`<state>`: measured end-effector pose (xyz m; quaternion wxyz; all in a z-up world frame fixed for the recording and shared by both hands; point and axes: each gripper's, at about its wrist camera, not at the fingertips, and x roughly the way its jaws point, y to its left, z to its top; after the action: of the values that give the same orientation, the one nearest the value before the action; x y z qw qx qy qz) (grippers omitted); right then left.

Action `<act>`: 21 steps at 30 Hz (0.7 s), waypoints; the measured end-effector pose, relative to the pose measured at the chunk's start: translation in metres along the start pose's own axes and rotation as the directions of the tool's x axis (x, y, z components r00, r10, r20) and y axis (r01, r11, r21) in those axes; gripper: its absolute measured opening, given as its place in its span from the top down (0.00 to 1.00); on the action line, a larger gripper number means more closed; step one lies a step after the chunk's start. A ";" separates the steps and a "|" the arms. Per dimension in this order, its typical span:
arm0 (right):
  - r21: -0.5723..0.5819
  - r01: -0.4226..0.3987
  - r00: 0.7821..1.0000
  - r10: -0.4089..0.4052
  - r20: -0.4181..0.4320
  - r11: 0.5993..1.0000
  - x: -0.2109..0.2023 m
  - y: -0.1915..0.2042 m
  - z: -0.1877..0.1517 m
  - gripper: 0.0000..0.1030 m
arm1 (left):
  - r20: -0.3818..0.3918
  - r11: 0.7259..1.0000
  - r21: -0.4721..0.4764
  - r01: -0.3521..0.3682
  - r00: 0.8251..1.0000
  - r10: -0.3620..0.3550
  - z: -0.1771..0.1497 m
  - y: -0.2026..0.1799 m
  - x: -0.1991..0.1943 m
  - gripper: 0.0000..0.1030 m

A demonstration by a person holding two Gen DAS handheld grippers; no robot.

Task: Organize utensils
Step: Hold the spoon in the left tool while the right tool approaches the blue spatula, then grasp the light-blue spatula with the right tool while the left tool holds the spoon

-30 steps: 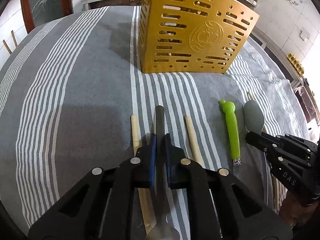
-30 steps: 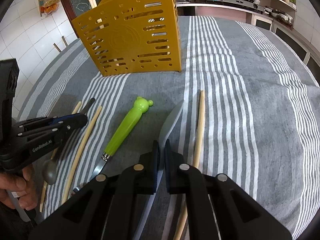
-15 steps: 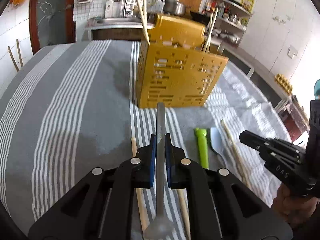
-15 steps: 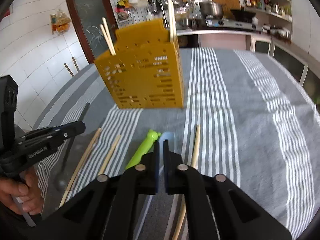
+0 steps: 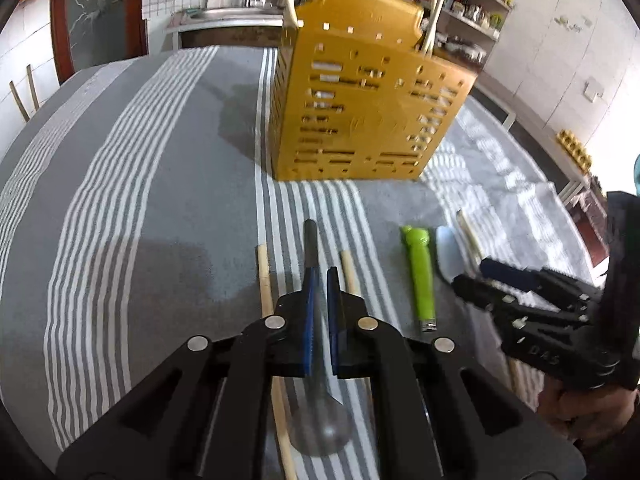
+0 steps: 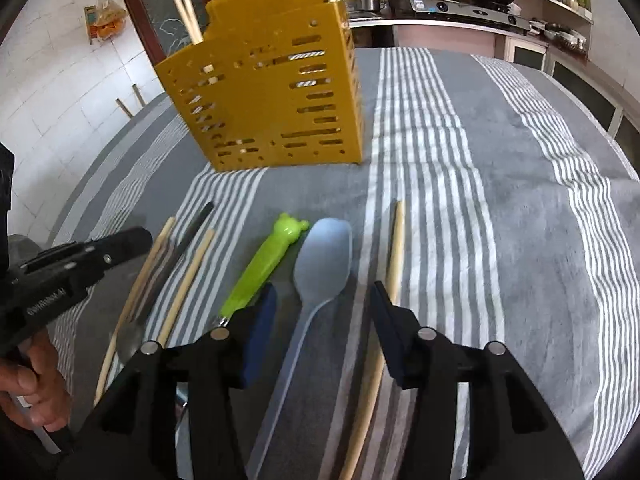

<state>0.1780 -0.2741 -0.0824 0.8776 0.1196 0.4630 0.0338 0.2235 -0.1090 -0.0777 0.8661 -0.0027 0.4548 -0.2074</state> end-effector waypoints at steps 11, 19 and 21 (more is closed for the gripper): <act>0.003 -0.036 0.999 0.037 -0.033 0.999 0.020 -0.006 0.018 0.71 | -0.086 0.996 0.071 -0.048 0.995 0.054 0.013 -0.004 0.041 0.86; -0.023 -0.033 0.998 0.032 -0.050 0.999 0.025 -0.004 0.021 0.74 | -0.101 0.994 0.102 -0.049 0.993 0.060 0.013 -0.007 0.045 0.80; -0.020 -0.032 0.999 0.031 -0.041 0.999 0.026 -0.002 0.020 0.91 | -0.100 0.994 0.099 -0.045 0.993 0.055 0.014 -0.007 0.047 0.80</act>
<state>0.2087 -0.2750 -0.0932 0.8687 0.1169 0.4782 0.0549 0.2554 -0.1345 -0.1054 0.8455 0.0611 0.4882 -0.2074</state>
